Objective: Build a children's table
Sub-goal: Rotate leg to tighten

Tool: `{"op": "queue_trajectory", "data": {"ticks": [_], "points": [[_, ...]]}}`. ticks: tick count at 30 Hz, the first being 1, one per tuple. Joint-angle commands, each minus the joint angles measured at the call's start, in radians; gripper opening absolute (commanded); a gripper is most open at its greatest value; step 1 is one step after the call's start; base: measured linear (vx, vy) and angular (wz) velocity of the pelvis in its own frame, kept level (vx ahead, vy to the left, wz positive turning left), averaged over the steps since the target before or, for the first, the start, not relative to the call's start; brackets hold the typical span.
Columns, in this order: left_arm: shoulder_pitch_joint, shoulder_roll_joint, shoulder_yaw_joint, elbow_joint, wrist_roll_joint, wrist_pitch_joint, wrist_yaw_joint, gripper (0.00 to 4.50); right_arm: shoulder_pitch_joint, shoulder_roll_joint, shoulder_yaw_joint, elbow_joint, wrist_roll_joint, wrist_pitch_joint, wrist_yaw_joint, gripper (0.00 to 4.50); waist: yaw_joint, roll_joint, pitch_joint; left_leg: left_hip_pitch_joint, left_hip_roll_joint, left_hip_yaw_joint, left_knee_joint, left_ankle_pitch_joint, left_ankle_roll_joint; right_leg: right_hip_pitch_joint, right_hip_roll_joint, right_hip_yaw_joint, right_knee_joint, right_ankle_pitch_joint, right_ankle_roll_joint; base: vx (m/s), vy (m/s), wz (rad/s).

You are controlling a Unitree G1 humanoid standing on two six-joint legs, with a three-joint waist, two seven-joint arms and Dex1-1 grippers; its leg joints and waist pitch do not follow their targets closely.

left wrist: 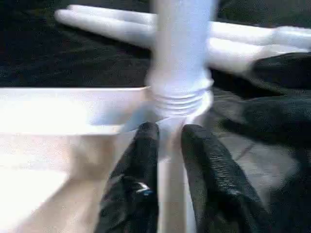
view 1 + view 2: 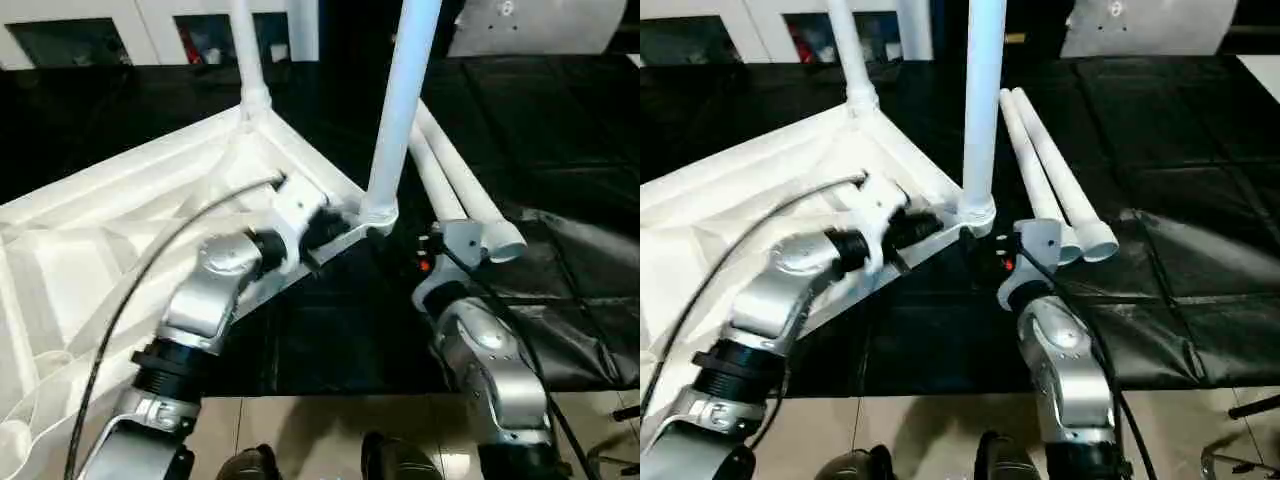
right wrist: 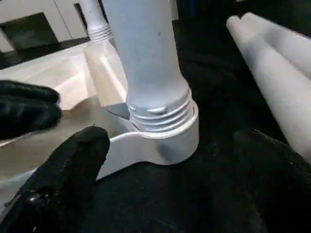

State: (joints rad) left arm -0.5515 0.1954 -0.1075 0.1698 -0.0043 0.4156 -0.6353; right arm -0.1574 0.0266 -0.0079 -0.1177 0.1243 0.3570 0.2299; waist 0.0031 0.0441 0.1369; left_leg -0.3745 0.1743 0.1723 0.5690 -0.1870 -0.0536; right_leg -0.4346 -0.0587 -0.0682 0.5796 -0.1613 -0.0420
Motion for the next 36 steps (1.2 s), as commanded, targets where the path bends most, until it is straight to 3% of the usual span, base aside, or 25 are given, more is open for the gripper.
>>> {"op": "queue_trajectory", "data": {"ticks": [1,6,8,13,18,21,26,30,34,36], "points": [[0.004,0.028,0.045,-0.015,0.012,0.025,0.037,0.96,0.010,-0.008,0.012,-0.024,0.008,0.035,0.007,4.50,0.005,-0.008,-0.078,0.001,0.036,-0.013,-0.048,-0.066,0.130,0.083,-0.073,0.050,-0.058,-0.149,-0.204,0.000,0.000,0.00],[0.001,0.162,0.152,-0.026,0.054,0.125,0.121,0.96,0.027,-0.068,0.105,-0.043,0.003,0.131,0.092,4.50,0.001,-0.002,-0.078,0.001,0.036,-0.016,-0.048,-0.071,0.109,0.082,-0.069,0.049,-0.057,-0.151,-0.186,0.000,0.000,0.00],[0.025,0.231,0.171,-0.049,0.097,0.154,0.132,0.59,0.033,-0.083,0.140,-0.042,-0.009,0.155,0.111,4.50,0.003,0.004,-0.077,0.005,0.039,-0.017,-0.048,-0.065,0.107,0.077,-0.069,0.050,-0.053,-0.131,-0.194,0.000,0.000,0.00],[0.116,0.375,0.201,-0.134,0.181,0.233,0.122,0.15,0.025,-0.078,0.166,-0.024,-0.013,0.186,0.111,4.50,0.005,0.007,-0.078,0.007,0.044,-0.018,-0.049,-0.037,0.107,0.074,-0.071,0.052,-0.043,-0.070,-0.222,0.000,0.000,0.00],[0.241,0.484,0.209,-0.220,0.207,0.320,0.119,0.04,-0.013,-0.078,0.201,0.021,-0.024,0.215,0.108,4.50,0.007,0.009,-0.070,0.010,0.045,-0.019,-0.054,-0.093,0.081,0.070,-0.073,0.053,-0.049,-0.142,-0.218,0.000,0.000,0.00],[0.263,0.480,0.206,-0.237,0.203,0.321,0.111,0.04,-0.031,-0.066,0.204,0.043,-0.024,0.210,0.105,4.50,0.010,0.011,-0.064,0.013,0.045,-0.018,-0.057,-0.143,0.057,0.064,-0.073,0.055,-0.058,-0.213,-0.199,0.000,0.000,0.00],[0.281,0.447,0.199,-0.280,0.173,0.347,0.101,0.04,-0.090,-0.041,0.208,0.122,-0.030,0.188,0.096,4.50,0.010,0.013,-0.070,0.010,0.045,-0.020,-0.055,-0.121,0.048,0.067,-0.074,0.055,-0.051,-0.163,-0.210,0.000,0.000,0.00],[0.288,0.413,0.169,-0.333,0.115,0.379,0.077,0.04,-0.237,-0.012,0.193,0.337,-0.046,0.119,0.082,4.50,0.007,0.014,-0.074,0.008,0.041,-0.018,-0.050,-0.101,0.051,0.069,-0.077,0.056,-0.044,-0.129,-0.245,0.000,0.000,0.00],[0.272,0.386,0.162,-0.359,0.085,0.374,0.053,0.04,-0.374,0.003,0.164,0.539,-0.046,0.056,0.080,4.50,0.000,0.014,-0.074,0.004,0.039,-0.017,-0.045,-0.111,0.057,0.072,-0.077,0.056,-0.043,-0.135,-0.253,0.000,0.000,0.00],[0.254,0.360,0.166,-0.370,0.050,0.385,0.041,0.04,-0.480,0.014,0.118,0.699,-0.041,-0.033,0.035,4.50,0.000,0.018,-0.074,0.007,0.039,-0.016,-0.042,-0.133,0.052,0.070,-0.077,0.056,-0.045,-0.169,-0.254,0.000,0.000,0.00]]}}
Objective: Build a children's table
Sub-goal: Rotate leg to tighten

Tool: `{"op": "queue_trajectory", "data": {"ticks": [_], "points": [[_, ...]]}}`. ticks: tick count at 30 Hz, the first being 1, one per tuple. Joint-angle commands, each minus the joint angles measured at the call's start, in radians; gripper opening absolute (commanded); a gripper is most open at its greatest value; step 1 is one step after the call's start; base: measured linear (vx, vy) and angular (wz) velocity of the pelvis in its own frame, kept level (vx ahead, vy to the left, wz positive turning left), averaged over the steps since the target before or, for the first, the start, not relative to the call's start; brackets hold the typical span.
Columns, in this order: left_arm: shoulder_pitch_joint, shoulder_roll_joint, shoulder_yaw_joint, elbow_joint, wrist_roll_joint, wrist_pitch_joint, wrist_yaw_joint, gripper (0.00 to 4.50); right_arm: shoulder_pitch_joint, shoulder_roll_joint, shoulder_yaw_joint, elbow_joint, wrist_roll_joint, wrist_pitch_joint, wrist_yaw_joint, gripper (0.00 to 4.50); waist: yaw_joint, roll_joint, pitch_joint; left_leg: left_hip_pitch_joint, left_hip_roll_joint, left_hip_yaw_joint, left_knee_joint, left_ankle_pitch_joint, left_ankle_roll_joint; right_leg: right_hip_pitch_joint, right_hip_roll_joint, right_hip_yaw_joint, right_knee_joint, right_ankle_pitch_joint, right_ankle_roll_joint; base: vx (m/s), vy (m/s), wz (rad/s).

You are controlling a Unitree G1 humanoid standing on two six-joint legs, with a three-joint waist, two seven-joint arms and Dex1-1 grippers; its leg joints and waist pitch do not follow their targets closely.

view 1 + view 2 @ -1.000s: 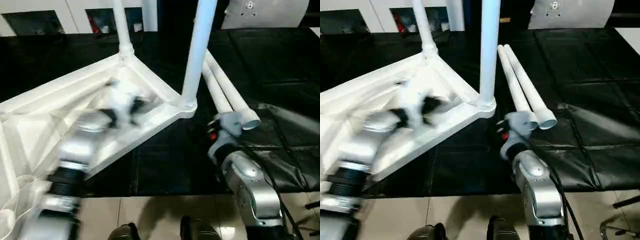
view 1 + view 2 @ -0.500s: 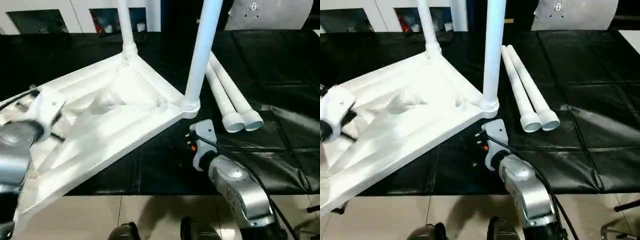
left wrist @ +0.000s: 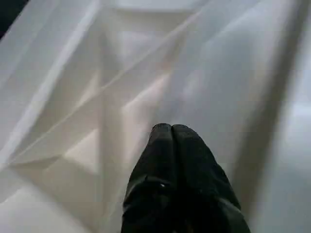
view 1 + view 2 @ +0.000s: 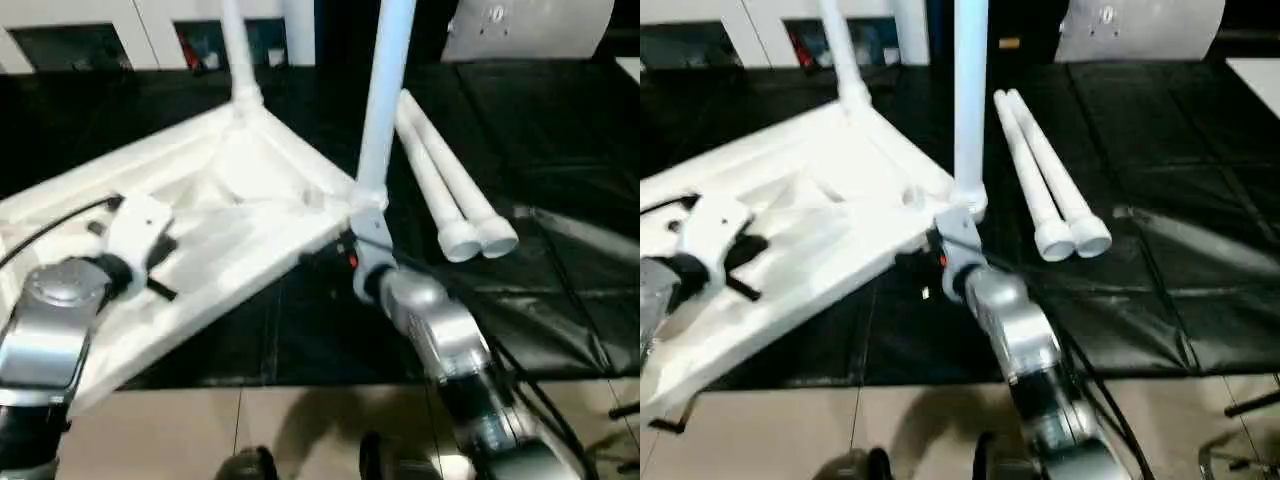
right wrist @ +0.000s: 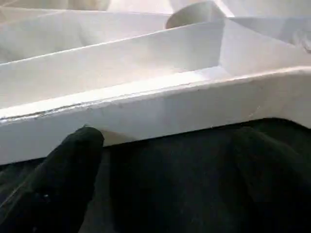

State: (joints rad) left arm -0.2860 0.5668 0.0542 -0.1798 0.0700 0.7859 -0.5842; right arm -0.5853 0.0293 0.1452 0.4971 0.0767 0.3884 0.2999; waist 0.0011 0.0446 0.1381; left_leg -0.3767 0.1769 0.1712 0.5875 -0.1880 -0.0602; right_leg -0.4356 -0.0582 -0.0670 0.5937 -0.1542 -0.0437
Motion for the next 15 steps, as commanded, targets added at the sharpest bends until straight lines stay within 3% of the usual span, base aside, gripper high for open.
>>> {"op": "queue_trajectory", "data": {"ticks": [1,3,5,6,7,11,14,15], "points": [[-0.020,-0.023,0.004,-0.025,-0.043,0.008,-0.015,0.04,-0.109,0.017,-0.067,0.167,0.017,-0.127,-0.063,4.50,0.002,0.016,-0.074,0.010,0.037,-0.014,-0.061,-0.144,0.054,0.069,-0.078,0.054,-0.060,-0.191,-0.256,0.000,0.000,0.00],[-0.038,-0.043,-0.002,-0.035,-0.069,0.013,-0.021,0.04,-0.210,0.021,-0.123,0.302,0.038,-0.237,-0.107,4.50,0.004,0.015,-0.076,0.013,0.038,-0.014,-0.059,-0.169,0.039,0.068,-0.081,0.054,-0.060,-0.231,-0.248,0.000,0.000,0.00],[-0.048,-0.058,-0.010,-0.050,-0.093,0.018,-0.034,0.04,-0.268,0.013,-0.144,0.370,0.040,-0.287,-0.131,4.50,0.004,0.008,-0.075,0.014,0.037,-0.012,-0.059,-0.176,0.038,0.067,-0.076,0.051,-0.061,-0.237,-0.239,0.000,0.000,0.00],[-0.050,-0.063,-0.011,-0.055,-0.100,0.023,-0.036,0.04,-0.284,0.010,-0.147,0.390,0.040,-0.301,-0.137,4.50,0.005,0.011,-0.074,0.011,0.038,-0.013,-0.060,-0.166,0.045,0.069,-0.075,0.051,-0.057,-0.218,-0.235,0.000,0.000,0.00],[-0.052,-0.070,-0.010,-0.063,-0.109,0.023,-0.037,0.04,-0.298,0.005,-0.152,0.400,0.043,-0.310,-0.133,4.50,0.003,0.004,-0.076,0.009,0.037,-0.012,-0.059,-0.159,0.050,0.070,-0.074,0.051,-0.054,-0.208,-0.234,0.000,0.000,0.00],[-0.032,-0.067,-0.007,-0.107,-0.115,0.032,-0.033,0.04,-0.290,-0.019,-0.149,0.365,0.039,-0.320,-0.059,4.50,0.006,0.005,-0.087,0.002,0.036,-0.011,-0.053,-0.079,0.100,0.078,-0.072,0.050,-0.042,-0.098,-0.257,0.000,0.000,0.00],[-0.018,-0.093,0.018,-0.122,-0.114,0.021,0.014,0.04,-0.226,-0.031,-0.131,0.284,0.040,-0.315,0.010,4.50,0.010,0.008,-0.090,-0.003,0.035,-0.011,-0.047,-0.031,0.142,0.078,-0.069,0.047,-0.037,-0.036,-0.273,0.000,0.000,0.00],[-0.017,-0.104,0.027,-0.126,-0.122,0.023,0.022,0.34,-0.217,-0.032,-0.130,0.276,0.041,-0.320,0.019,4.50,0.008,0.005,-0.089,-0.003,0.037,-0.010,-0.047,-0.037,0.148,0.078,-0.070,0.046,-0.040,-0.043,-0.277,0.000,0.000,0.00]]}}
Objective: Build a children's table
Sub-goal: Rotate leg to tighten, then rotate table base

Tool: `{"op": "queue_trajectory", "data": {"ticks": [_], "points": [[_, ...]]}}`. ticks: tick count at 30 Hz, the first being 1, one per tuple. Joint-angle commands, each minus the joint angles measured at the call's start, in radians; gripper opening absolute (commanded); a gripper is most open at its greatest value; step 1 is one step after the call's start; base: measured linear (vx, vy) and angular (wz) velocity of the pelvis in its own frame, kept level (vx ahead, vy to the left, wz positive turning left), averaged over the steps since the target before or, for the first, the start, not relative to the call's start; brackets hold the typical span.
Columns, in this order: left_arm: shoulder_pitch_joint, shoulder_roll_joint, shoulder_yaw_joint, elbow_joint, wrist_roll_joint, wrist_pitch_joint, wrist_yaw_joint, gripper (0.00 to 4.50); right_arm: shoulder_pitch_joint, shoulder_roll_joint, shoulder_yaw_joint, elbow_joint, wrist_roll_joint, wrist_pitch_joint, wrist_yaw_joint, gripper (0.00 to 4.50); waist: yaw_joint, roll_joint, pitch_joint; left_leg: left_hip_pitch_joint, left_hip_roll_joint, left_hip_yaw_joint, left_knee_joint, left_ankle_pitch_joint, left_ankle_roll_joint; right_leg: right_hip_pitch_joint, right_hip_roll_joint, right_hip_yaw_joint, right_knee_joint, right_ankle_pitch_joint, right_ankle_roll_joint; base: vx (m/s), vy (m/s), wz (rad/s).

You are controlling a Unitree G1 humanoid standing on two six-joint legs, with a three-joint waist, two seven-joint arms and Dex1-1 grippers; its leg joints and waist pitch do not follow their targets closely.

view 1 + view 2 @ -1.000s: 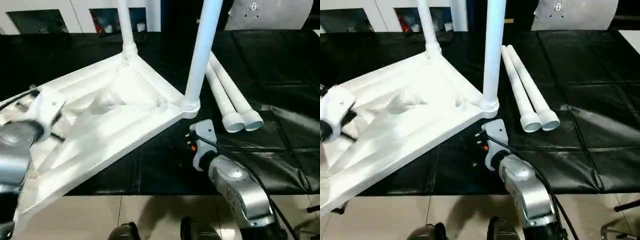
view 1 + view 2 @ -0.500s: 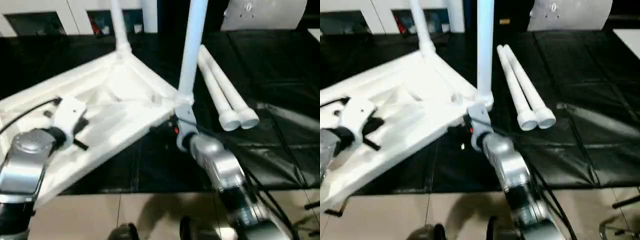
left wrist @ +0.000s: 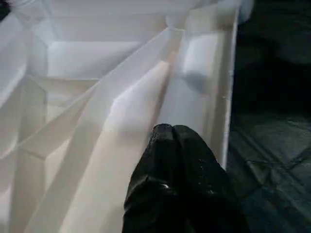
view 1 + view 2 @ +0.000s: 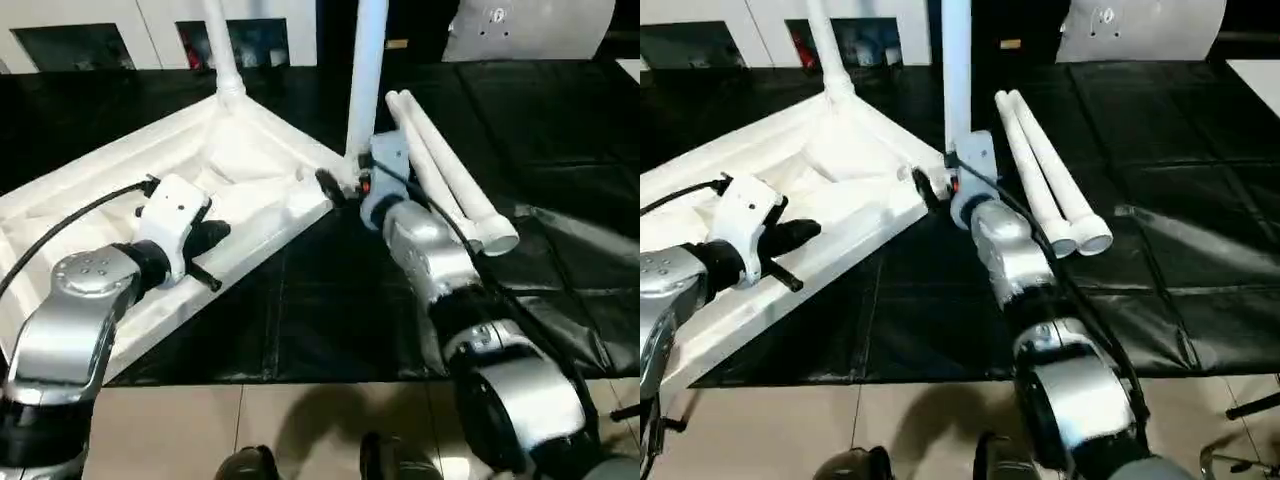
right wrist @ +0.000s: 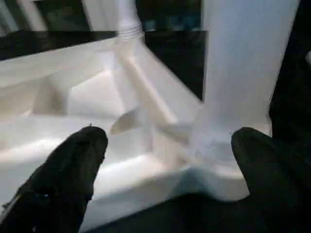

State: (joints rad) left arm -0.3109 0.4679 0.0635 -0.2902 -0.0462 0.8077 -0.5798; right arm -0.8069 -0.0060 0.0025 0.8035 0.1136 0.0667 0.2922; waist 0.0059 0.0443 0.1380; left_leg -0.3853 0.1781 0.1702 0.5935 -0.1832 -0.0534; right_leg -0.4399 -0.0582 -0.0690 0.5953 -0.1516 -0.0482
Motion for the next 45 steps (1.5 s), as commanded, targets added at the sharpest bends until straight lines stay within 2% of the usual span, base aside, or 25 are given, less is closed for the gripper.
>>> {"op": "queue_trajectory", "data": {"ticks": [1,6,7,8,10,13,14,15,16,19,20,21,22,23,24,25,26,27,28,29,30,31,35,42,45], "points": [[0.017,-0.062,0.052,-0.040,-0.030,0.000,0.063,0.34,0.068,-0.002,0.029,-0.131,0.015,0.020,0.053,4.50,0.005,0.009,-0.086,0.006,0.037,-0.009,-0.054,-0.057,0.141,0.081,-0.069,0.047,-0.048,-0.069,-0.273,0.000,0.000,0.00],[0.084,-0.243,0.099,-0.129,-0.077,-0.014,0.188,0.81,0.320,-0.020,0.069,-0.594,0.105,0.264,0.029,4.50,0.020,0.003,-0.084,0.009,0.043,-0.011,-0.060,-0.101,0.123,0.079,-0.065,0.047,-0.063,-0.154,-0.219,0.000,0.000,0.00],[0.120,-0.269,0.081,-0.159,-0.074,-0.052,0.209,0.81,0.395,-0.029,0.081,-0.716,0.102,0.297,0.011,4.50,0.031,-0.012,-0.075,-0.047,0.022,-0.054,-0.076,-0.099,0.169,0.118,-0.089,0.008,-0.045,-0.162,-0.204,0.000,0.000,0.00],[0.125,-0.274,0.080,-0.162,-0.072,-0.056,0.215,0.81,0.407,-0.031,0.084,-0.733,0.098,0.296,0.008,4.50,0.024,0.008,-0.080,-0.045,0.024,-0.065,-0.077,-0.085,0.203,0.117,-0.090,-0.007,-0.050,-0.172,-0.196,-0.051,-0.024,0.31],[0.148,-0.315,0.082,-0.178,-0.069,-0.065,0.254,0.83,0.486,-0.042,0.096,-0.836,0.061,0.296,-0.010,4.50,0.013,0.016,-0.081,-0.038,0.013,-0.083,-0.055,-0.106,0.272,0.103,-0.101,-0.032,-0.066,-0.238,-0.212,-0.031,-0.034,0.44],[0.152,-0.358,0.100,-0.180,-0.059,-0.064,0.302,1.26,0.551,-0.046,0.100,-0.922,0.035,0.300,-0.024,4.50,0.014,0.032,-0.053,-0.056,0.033,-0.143,-0.087,-0.287,0.175,0.107,-0.080,-0.064,-0.054,-0.366,-0.164,-0.037,-0.055,0.49],[0.150,-0.373,0.110,-0.179,-0.056,-0.059,0.320,1.26,0.567,-0.047,0.101,-0.944,0.029,0.301,-0.025,4.50,0.017,0.036,-0.046,-0.058,0.032,-0.163,-0.100,-0.449,0.075,0.115,-0.087,-0.061,-0.044,-0.443,-0.136,-0.061,-0.067,0.42],[0.154,-0.356,0.089,-0.175,-0.032,-0.065,0.321,1.25,0.595,-0.053,0.108,-0.997,0.036,0.343,-0.032,4.50,0.021,0.031,-0.040,-0.071,0.010,-0.174,-0.106,-0.532,-0.006,0.123,-0.097,-0.062,-0.053,-0.529,-0.103,-0.061,-0.067,0.42],[0.157,-0.341,0.075,-0.171,-0.016,-0.066,0.322,1.35,0.608,-0.055,0.111,-1.020,0.042,0.363,-0.035,4.50,0.026,0.026,-0.037,-0.074,-0.005,-0.177,-0.102,-0.533,-0.034,0.124,-0.106,-0.061,-0.065,-0.584,-0.085,-0.040,-0.069,0.41],[0.161,-0.296,0.045,-0.152,0.013,-0.060,0.321,1.35,0.639,-0.079,0.142,-1.075,0.038,0.425,-0.041,4.50,0.025,0.011,-0.035,-0.061,-0.045,-0.163,-0.033,-0.409,-0.043,0.120,-0.177,-0.088,-0.135,-0.849,-0.050,-0.033,-0.061,0.43],[0.158,-0.273,0.036,-0.139,0.023,-0.057,0.320,1.35,0.647,-0.083,0.153,-1.087,0.028,0.451,-0.056,4.50,0.020,0.020,-0.024,-0.037,-0.041,-0.158,0.010,-0.389,-0.045,0.117,-0.201,-0.130,-0.174,-0.911,-0.047,-0.038,-0.016,0.41],[0.152,-0.251,0.035,-0.125,0.036,-0.053,0.323,1.35,0.649,-0.069,0.147,-1.091,0.035,0.485,-0.081,4.50,0.009,0.033,-0.017,-0.048,-0.028,-0.170,-0.007,-0.414,-0.053,0.135,-0.189,-0.157,-0.157,-0.872,-0.048,-0.038,-0.016,0.41],[0.147,-0.236,0.036,-0.114,0.045,-0.048,0.326,1.35,0.649,-0.056,0.140,-1.093,0.044,0.513,-0.097,4.50,0.011,0.068,-0.009,-0.140,-0.031,-0.198,-0.151,-0.583,-0.081,0.193,-0.086,-0.158,-0.008,-0.754,-0.047,-0.017,-0.007,0.41],[0.140,-0.214,0.042,-0.096,0.059,-0.037,0.331,1.35,0.642,-0.054,0.143,-1.091,0.049,0.544,-0.102,4.50,0.026,0.051,-0.037,-0.115,-0.056,-0.217,-0.181,-0.540,-0.080,0.205,0.020,-0.051,0.117,-0.459,-0.068,0.000,-0.022,0.52],[0.134,-0.195,0.051,-0.081,0.065,-0.032,0.331,1.35,0.637,-0.055,0.150,-1.088,0.045,0.551,-0.096,4.50,0.020,0.046,-0.029,-0.084,-0.047,-0.216,-0.174,-0.516,-0.100,0.148,-0.018,-0.024,0.108,-0.484,-0.121,0.000,-0.022,0.52],[0.131,-0.187,0.054,-0.075,0.067,-0.030,0.331,1.35,0.635,-0.055,0.153,-1.086,0.043,0.554,-0.094,4.50,0.010,0.001,-0.041,-0.011,-0.013,-0.187,-0.077,-0.517,-0.137,0.082,-0.090,0.026,-0.013,-0.658,-0.106,0.063,-0.095,0.69],[0.120,-0.158,0.066,-0.050,0.078,-0.026,0.330,1.35,0.630,-0.059,0.166,-1.082,0.031,0.563,-0.084,4.50,0.007,-0.022,-0.002,0.116,-0.084,-0.131,0.150,-0.295,-0.060,-0.061,-0.153,0.021,-0.198,-1.041,-0.099,0.099,-0.081,0.25],[0.104,-0.124,0.077,-0.015,0.091,-0.028,0.328,1.35,0.628,-0.060,0.180,-1.078,0.018,0.580,-0.076,4.50,0.022,-0.012,-0.003,0.002,-0.048,-0.132,0.115,-0.137,-0.019,0.089,-0.189,0.056,-0.152,-1.032,-0.081,0.099,-0.081,0.25],[0.096,-0.105,0.082,0.007,0.103,-0.026,0.330,1.35,0.626,-0.062,0.187,-1.069,0.009,0.581,-0.075,4.50,0.033,-0.005,-0.010,-0.010,-0.022,-0.132,0.062,-0.147,-0.017,0.112,-0.177,0.052,-0.127,-0.949,-0.063,0.086,0.019,-0.06],[0.089,-0.087,0.085,0.025,0.114,-0.021,0.337,1.35,0.626,-0.063,0.192,-1.066,0.007,0.585,-0.076,4.50,0.038,0.005,-0.038,0.035,0.014,-0.139,-0.016,-0.237,-0.023,0.081,-0.092,0.036,-0.079,-0.670,-0.065,0.000,0.000,0.00],[0.083,-0.070,0.088,0.042,0.126,-0.026,0.344,1.35,0.625,-0.066,0.197,-1.064,0.010,0.583,-0.071,4.50,0.019,0.027,-0.063,0.042,0.044,-0.146,-0.037,-0.206,-0.016,0.091,-0.074,0.030,-0.030,-0.325,-0.124,0.000,0.000,0.00],[0.083,-0.070,0.088,0.042,0.126,-0.026,0.344,1.35,0.625,-0.066,0.197,-1.064,0.010,0.583,-0.071,4.50,0.018,0.039,-0.069,0.032,0.048,-0.143,-0.042,-0.163,-0.008,0.101,-0.075,0.028,-0.021,-0.199,-0.146,0.000,0.000,0.00],[0.058,-0.022,0.111,0.099,0.112,-0.039,0.322,1.35,0.611,-0.071,0.211,-1.051,0.007,0.600,-0.081,4.50,0.020,0.020,-0.088,-0.003,0.026,-0.114,-0.031,0.044,0.034,0.128,-0.097,0.035,-0.006,0.139,-0.220,0.000,0.000,0.00],[0.042,0.050,0.088,0.206,0.127,-0.052,0.295,1.35,0.585,-0.075,0.228,-1.045,-0.019,0.631,-0.108,4.50,0.022,0.009,-0.067,0.004,0.028,-0.096,-0.055,-0.178,0.009,0.119,-0.100,0.046,-0.041,-0.229,-0.172,0.000,0.000,0.00],[0.039,0.057,0.091,0.218,0.146,-0.041,0.315,1.35,0.584,-0.078,0.230,-1.044,-0.032,0.635,-0.109,4.50,0.023,0.012,-0.066,0.008,0.034,-0.092,-0.059,-0.187,0.003,0.108,-0.098,0.051,-0.046,-0.279,-0.166,0.000,0.000,0.00]]}}
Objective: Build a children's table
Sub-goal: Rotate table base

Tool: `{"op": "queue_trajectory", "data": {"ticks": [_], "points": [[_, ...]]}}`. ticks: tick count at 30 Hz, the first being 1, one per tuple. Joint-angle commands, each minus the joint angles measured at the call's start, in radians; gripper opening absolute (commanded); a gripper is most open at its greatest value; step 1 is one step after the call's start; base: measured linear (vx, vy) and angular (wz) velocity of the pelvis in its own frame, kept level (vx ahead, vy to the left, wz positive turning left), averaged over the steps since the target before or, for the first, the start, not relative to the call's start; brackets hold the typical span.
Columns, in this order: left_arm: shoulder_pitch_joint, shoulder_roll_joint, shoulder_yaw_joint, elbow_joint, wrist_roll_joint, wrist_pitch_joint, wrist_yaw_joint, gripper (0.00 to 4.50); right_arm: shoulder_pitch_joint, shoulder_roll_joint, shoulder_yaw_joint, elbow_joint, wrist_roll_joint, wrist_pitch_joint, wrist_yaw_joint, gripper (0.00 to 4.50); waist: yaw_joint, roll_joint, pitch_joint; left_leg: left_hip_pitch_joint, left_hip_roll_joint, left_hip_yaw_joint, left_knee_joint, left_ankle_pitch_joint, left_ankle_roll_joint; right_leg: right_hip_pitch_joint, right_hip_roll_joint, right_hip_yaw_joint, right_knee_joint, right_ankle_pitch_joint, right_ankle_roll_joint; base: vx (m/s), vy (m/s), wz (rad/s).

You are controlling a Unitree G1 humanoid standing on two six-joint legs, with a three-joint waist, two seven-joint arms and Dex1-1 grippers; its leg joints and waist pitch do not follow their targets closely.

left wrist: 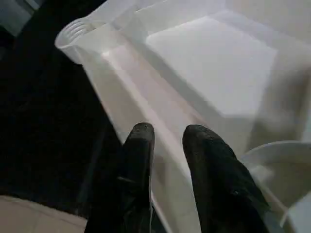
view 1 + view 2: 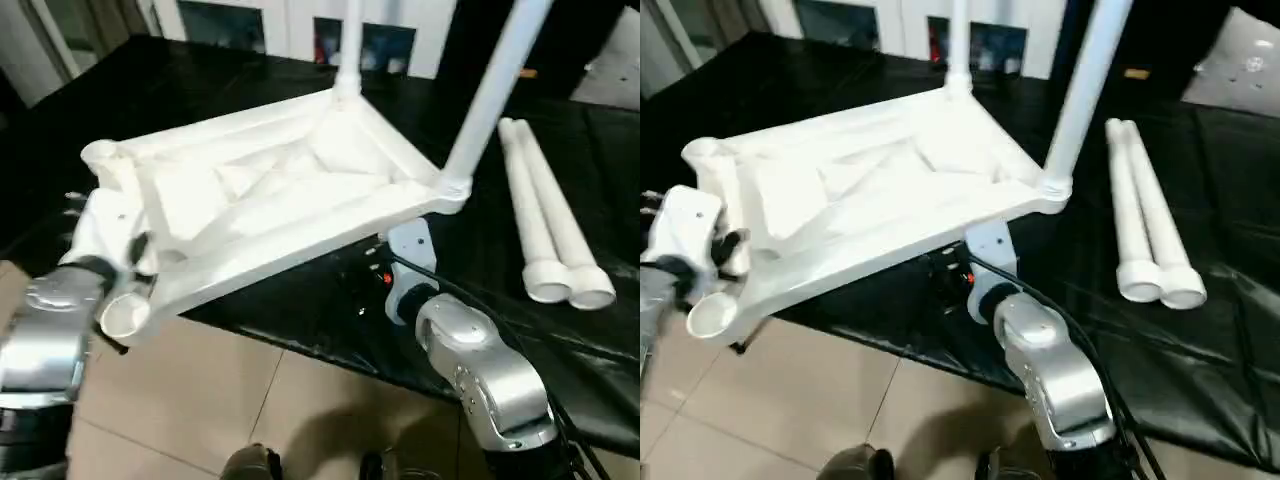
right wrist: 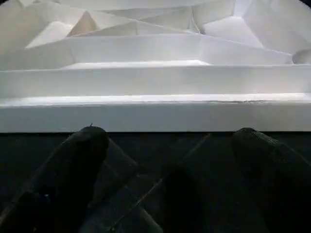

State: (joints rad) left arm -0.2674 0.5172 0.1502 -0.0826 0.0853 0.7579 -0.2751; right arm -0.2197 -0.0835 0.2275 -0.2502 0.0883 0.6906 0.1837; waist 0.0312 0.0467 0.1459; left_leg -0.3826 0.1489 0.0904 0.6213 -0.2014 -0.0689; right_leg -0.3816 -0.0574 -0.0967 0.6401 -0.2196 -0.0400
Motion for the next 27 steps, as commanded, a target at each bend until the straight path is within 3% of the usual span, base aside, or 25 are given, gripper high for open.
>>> {"op": "queue_trajectory", "data": {"ticks": [1,4,6,8,13,14,17,20,27], "points": [[-0.006,0.018,0.004,0.024,0.035,0.009,0.030,1.35,-0.004,-0.005,0.006,0.015,-0.019,0.011,-0.003,4.50,-0.003,0.009,-0.074,0.004,0.063,-0.011,-0.086,-0.164,0.018,0.050,-0.098,0.079,-0.090,-0.203,-0.174,0.000,0.000,0.00],[-0.001,0.039,0.004,0.036,0.062,0.005,0.052,1.35,-0.008,-0.022,0.012,0.031,-0.045,0.007,-0.008,4.50,-0.002,0.010,-0.078,0.003,0.064,-0.010,-0.085,-0.133,0.022,0.050,-0.096,0.079,-0.085,-0.146,-0.178,0.000,0.000,0.00],[0.000,0.029,0.008,0.034,0.023,0.011,0.011,1.35,-0.014,-0.026,0.014,0.049,-0.047,0.001,-0.007,4.50,-0.001,0.009,-0.078,0.004,0.066,-0.008,-0.084,-0.119,0.024,0.048,-0.097,0.079,-0.083,-0.111,-0.197,0.000,0.000,0.00],[0.012,0.044,-0.037,0.028,-0.018,0.010,-0.077,1.35,-0.037,-0.026,0.014,0.104,-0.059,-0.008,-0.018,4.50,0.000,0.010,-0.080,0.001,0.065,-0.008,-0.084,-0.087,0.030,0.051,-0.098,0.079,-0.078,-0.064,-0.213,0.000,0.000,0.00],[0.048,0.097,-0.155,0.003,-0.056,0.052,-0.232,1.35,-0.129,-0.009,-0.003,0.320,-0.078,-0.073,-0.050,4.50,-0.002,0.013,-0.078,0.004,0.065,-0.002,-0.085,-0.124,0.022,0.049,-0.099,0.080,-0.079,-0.089,-0.226,0.000,0.000,0.00],[0.048,0.097,-0.155,0.003,-0.056,0.052,-0.232,1.35,-0.129,-0.009,-0.003,0.320,-0.078,-0.073,-0.050,4.50,-0.002,0.012,-0.077,0.002,0.064,-0.002,-0.086,-0.131,0.022,0.050,-0.100,0.079,-0.078,-0.102,-0.229,0.000,0.000,0.00],[0.077,0.160,-0.239,-0.045,-0.075,0.107,-0.339,1.35,-0.206,0.007,-0.023,0.500,-0.085,-0.152,-0.038,4.50,-0.003,0.008,-0.075,0.006,0.068,0.003,-0.088,-0.140,0.025,0.045,-0.102,0.080,-0.079,-0.128,-0.234,0.000,0.000,0.00],[0.084,0.178,-0.268,-0.084,-0.113,0.127,-0.404,1.35,-0.243,0.015,-0.041,0.575,-0.077,-0.190,-0.035,4.50,-0.003,0.012,-0.072,0.005,0.069,0.007,-0.090,-0.155,0.025,0.045,-0.102,0.081,-0.081,-0.158,-0.236,0.000,0.000,0.00],[0.083,0.176,-0.361,-0.203,-0.260,0.112,-0.604,1.35,-0.350,0.013,-0.094,0.766,-0.059,-0.290,-0.044,4.50,-0.004,0.004,-0.073,0.013,0.070,0.018,-0.093,-0.191,0.014,0.041,-0.102,0.087,-0.086,-0.218,-0.231,0.000,0.000,0.00]]}}
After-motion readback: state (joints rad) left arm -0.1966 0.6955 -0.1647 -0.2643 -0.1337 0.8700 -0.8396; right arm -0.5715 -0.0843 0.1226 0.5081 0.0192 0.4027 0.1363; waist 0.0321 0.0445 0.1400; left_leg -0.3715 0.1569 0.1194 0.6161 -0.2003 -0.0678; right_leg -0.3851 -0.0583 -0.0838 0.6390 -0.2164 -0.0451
